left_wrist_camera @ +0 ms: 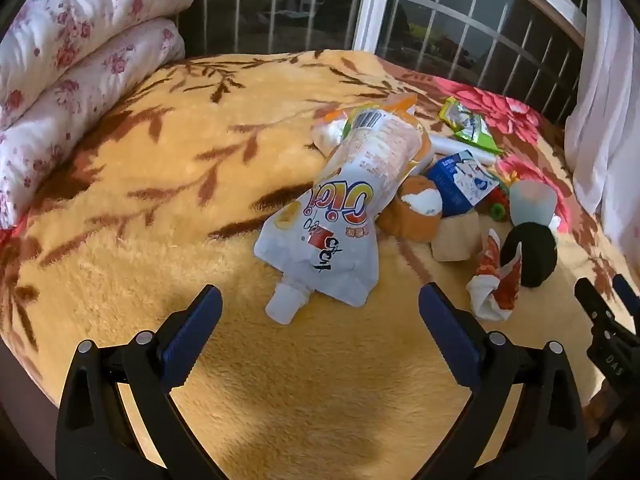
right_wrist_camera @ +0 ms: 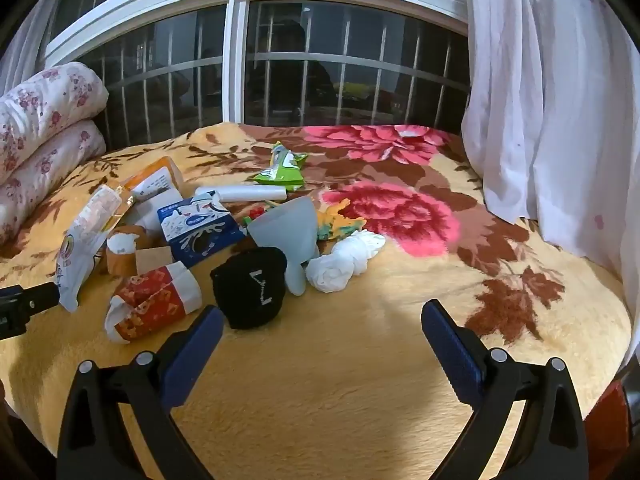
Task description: Collect trash
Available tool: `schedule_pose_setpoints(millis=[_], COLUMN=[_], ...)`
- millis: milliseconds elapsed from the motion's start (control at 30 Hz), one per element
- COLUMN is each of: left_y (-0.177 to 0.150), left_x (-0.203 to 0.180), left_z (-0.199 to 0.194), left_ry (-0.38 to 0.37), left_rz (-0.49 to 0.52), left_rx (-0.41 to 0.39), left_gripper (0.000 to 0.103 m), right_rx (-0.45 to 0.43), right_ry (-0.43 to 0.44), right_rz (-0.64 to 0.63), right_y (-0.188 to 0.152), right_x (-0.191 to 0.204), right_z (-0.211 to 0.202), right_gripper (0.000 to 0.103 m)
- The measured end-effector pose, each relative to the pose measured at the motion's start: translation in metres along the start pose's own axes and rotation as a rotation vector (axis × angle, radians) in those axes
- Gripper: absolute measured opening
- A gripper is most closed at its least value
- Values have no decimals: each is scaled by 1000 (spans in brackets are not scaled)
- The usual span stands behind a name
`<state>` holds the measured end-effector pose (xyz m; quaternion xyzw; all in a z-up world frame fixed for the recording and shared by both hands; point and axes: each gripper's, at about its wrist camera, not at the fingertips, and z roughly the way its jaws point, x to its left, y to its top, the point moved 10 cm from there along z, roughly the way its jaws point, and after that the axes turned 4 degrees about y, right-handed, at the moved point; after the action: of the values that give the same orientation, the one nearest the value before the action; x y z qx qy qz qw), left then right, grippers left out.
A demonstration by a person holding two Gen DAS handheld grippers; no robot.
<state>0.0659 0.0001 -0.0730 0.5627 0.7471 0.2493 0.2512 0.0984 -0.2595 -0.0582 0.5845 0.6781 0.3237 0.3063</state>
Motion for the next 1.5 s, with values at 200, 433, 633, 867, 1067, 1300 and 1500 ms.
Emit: schedule_pose_setpoints(millis=[200, 433, 633, 867, 1067, 1300, 1500], left_y=[-5, -1, -1, -2, -3, -3, -3], left_x=[-7, -8, -6, -8, -10, -9, -9], left_z=[3, 0, 0, -1, 0, 0, 0], left_ry=[43, 44, 54, 70, 73, 72, 74], left_rz=[55, 50, 51, 82, 89, 90, 89], left_rx=[-2, -10, -13, -24, -23, -23, -23], left_gripper=[96, 96, 96, 96, 96, 96, 96], right_rx=[12, 7, 23, 32, 37, 36, 35], right_ry=[7, 19, 60, 75, 86, 82, 81], right_rz=[7, -3, 7, 13, 8, 4, 3], right_y=[-1, -5, -4, -6, -7, -7, -7], right_x=[-4, 12, 11, 13, 15, 15, 15], right_z=[-1, 3, 1, 2, 3, 4, 4], right_gripper=[98, 98, 98, 98, 98, 98, 98])
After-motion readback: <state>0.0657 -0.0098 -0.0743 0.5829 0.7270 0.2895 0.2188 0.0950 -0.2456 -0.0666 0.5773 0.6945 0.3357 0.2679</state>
